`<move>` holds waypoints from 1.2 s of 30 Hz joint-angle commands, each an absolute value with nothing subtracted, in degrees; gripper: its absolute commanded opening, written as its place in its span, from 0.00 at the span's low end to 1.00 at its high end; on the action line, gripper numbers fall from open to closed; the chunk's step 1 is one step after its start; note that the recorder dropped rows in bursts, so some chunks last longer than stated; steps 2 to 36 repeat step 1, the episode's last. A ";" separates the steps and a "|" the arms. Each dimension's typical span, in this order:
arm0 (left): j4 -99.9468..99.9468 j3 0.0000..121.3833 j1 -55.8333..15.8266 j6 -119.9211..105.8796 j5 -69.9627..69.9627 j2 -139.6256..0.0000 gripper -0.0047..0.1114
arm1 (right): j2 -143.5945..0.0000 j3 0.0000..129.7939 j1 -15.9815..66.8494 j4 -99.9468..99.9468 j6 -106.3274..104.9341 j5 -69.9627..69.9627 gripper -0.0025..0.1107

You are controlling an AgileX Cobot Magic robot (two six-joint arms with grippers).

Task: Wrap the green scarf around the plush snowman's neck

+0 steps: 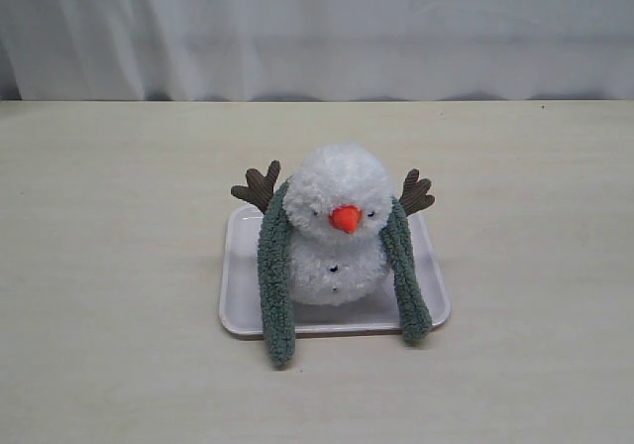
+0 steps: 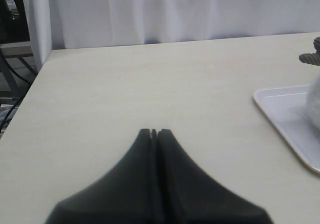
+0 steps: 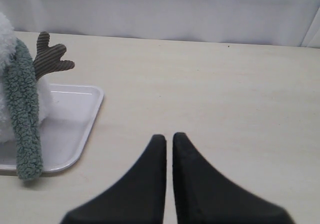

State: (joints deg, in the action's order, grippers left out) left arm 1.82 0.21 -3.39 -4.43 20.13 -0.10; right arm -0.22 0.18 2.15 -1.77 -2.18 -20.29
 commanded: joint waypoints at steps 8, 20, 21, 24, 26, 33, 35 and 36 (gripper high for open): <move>1.79 0.00 -3.59 -4.33 19.54 0.00 0.04 | 0.00 0.00 2.12 -2.13 -2.05 -20.06 0.06; 1.79 0.00 -3.59 -4.33 19.54 0.00 0.04 | 0.00 0.00 2.12 -2.13 -2.05 -20.06 0.06; 1.79 0.00 -3.59 -4.33 19.54 0.00 0.04 | 0.00 0.00 2.12 -2.13 -2.05 -20.06 0.06; 1.79 0.00 -3.59 -4.33 19.54 0.00 0.04 | 0.00 0.00 2.12 -2.13 -2.05 -20.06 0.06; 1.79 0.00 -3.59 -4.33 19.54 0.00 0.04 | 0.00 0.00 2.12 -2.13 -2.05 -20.06 0.06; 1.79 0.00 -3.59 -4.33 19.54 0.00 0.04 | 0.00 0.00 2.12 -2.13 -2.05 -20.06 0.06; 1.79 0.00 -3.59 -4.33 19.54 0.00 0.04 | 0.00 0.00 2.12 -2.13 -2.05 -20.06 0.06; 1.79 0.00 -3.59 -4.33 19.54 0.00 0.04 | 0.00 0.00 2.12 -2.13 -2.05 -20.06 0.06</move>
